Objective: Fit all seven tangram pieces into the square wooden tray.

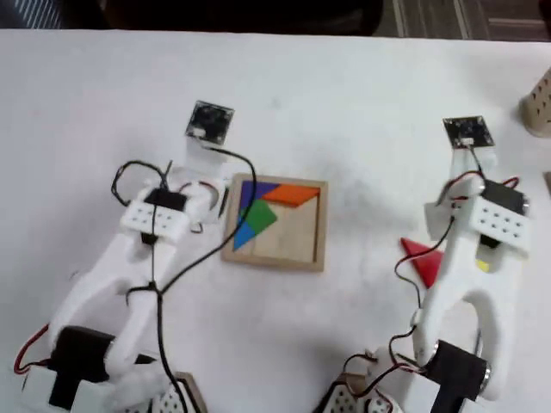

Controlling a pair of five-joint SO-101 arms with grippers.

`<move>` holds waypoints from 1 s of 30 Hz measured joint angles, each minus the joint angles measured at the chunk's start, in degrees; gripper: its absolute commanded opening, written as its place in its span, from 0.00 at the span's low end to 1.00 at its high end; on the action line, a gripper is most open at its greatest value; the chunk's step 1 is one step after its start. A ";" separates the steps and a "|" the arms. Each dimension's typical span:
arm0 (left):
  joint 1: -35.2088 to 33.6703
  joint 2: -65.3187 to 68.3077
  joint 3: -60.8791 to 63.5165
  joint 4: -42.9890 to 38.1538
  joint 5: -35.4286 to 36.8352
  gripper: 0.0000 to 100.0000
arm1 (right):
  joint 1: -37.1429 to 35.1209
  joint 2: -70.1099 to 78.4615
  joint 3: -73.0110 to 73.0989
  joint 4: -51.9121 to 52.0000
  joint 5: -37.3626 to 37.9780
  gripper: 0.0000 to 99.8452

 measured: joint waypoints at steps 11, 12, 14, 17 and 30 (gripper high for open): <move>-1.49 0.00 0.26 -0.88 -3.08 0.02 | 1.05 0.00 -1.32 0.26 15.47 0.17; -2.02 0.00 0.53 -1.93 -3.08 0.02 | 1.05 0.00 -2.02 0.53 15.47 0.17; -3.08 0.00 0.53 -3.16 -3.08 0.02 | 1.05 0.00 -3.43 1.93 15.65 0.17; -3.69 1.49 0.53 -3.78 -2.29 0.02 | 1.05 0.00 -6.24 5.63 15.65 0.17; -4.48 6.68 -4.40 0.26 -1.93 0.15 | 1.32 10.90 -19.34 12.92 27.52 0.17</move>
